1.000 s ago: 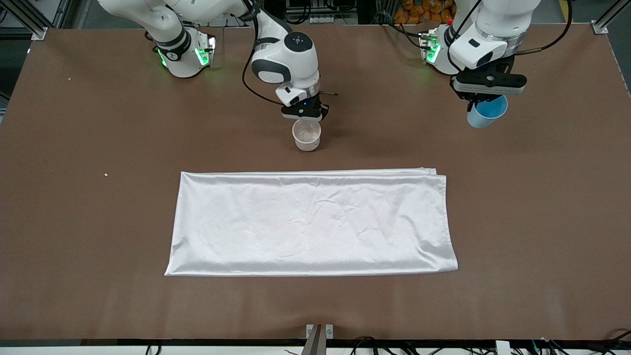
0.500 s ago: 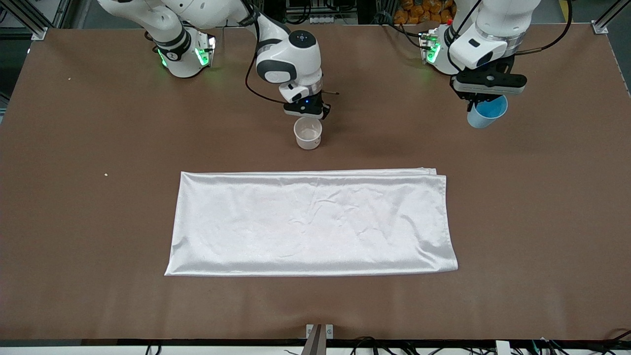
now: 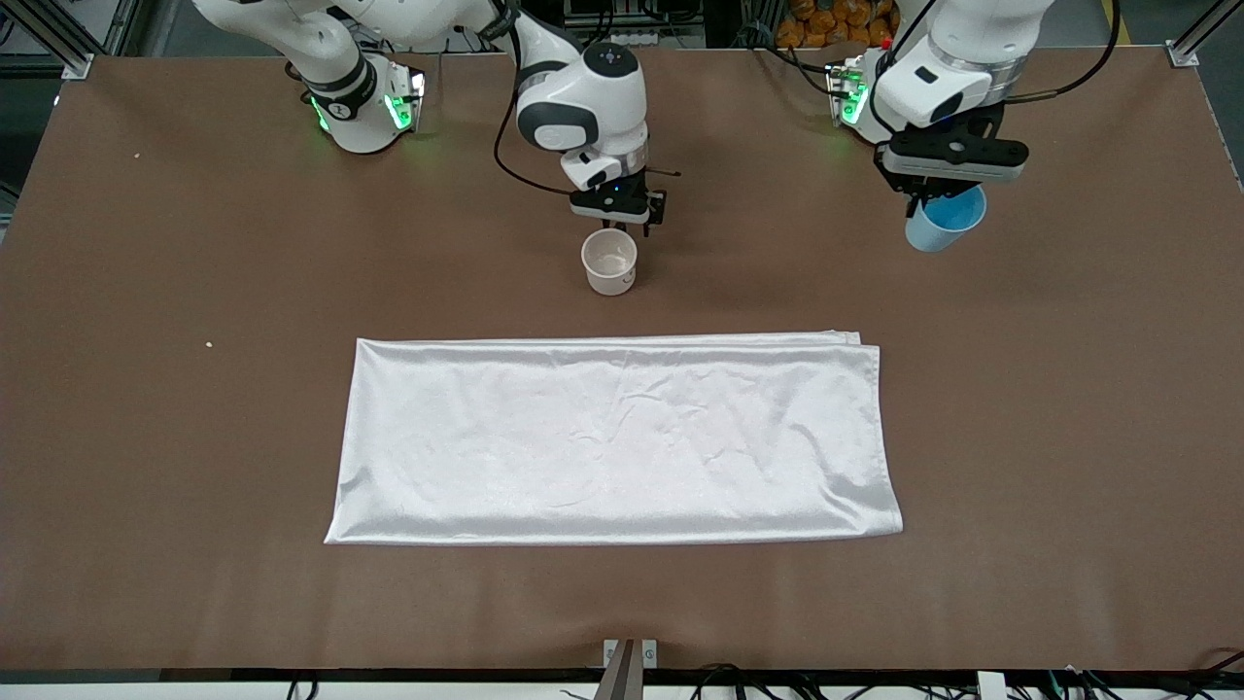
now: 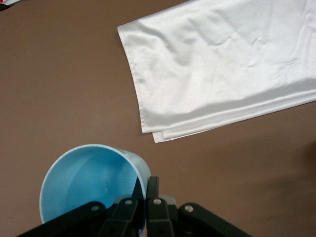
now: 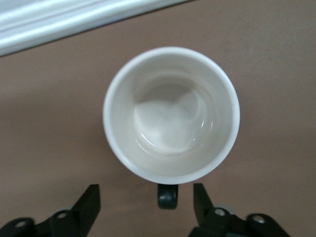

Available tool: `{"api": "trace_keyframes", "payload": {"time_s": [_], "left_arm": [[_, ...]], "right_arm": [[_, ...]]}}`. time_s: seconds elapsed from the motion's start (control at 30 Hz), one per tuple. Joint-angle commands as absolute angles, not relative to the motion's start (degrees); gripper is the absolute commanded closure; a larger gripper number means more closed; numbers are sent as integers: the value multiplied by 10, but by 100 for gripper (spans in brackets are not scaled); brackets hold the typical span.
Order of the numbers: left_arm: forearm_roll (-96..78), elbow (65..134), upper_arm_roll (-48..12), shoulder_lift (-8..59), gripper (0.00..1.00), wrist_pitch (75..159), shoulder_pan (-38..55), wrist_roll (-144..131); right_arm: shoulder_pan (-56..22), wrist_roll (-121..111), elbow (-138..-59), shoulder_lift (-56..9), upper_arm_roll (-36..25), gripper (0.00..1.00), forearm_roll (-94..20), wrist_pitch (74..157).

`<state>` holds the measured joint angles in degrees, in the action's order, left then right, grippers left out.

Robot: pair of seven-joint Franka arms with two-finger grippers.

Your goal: Place blue cup into white mug on table

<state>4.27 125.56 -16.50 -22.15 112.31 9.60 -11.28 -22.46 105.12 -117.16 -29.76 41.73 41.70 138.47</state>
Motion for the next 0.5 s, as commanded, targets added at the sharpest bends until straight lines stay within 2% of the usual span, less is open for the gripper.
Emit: {"api": "trace_keyframes", "payload": {"time_s": [0.0,0.3,0.47], "left_arm": [[33,1217,-199,-198,100,1118,95,-163],[33,1179,-231,-173,100,1097,96,-207],[33,1164,-243,-161,100,1094,97,-224]], "right_arm": [[-208,1064,-1131,-299,453,0,408,1333],[-200,1045,-1093,-296,455,0,396,1315],[-179,989,-1076,-296,435,0,382,1315]]}}
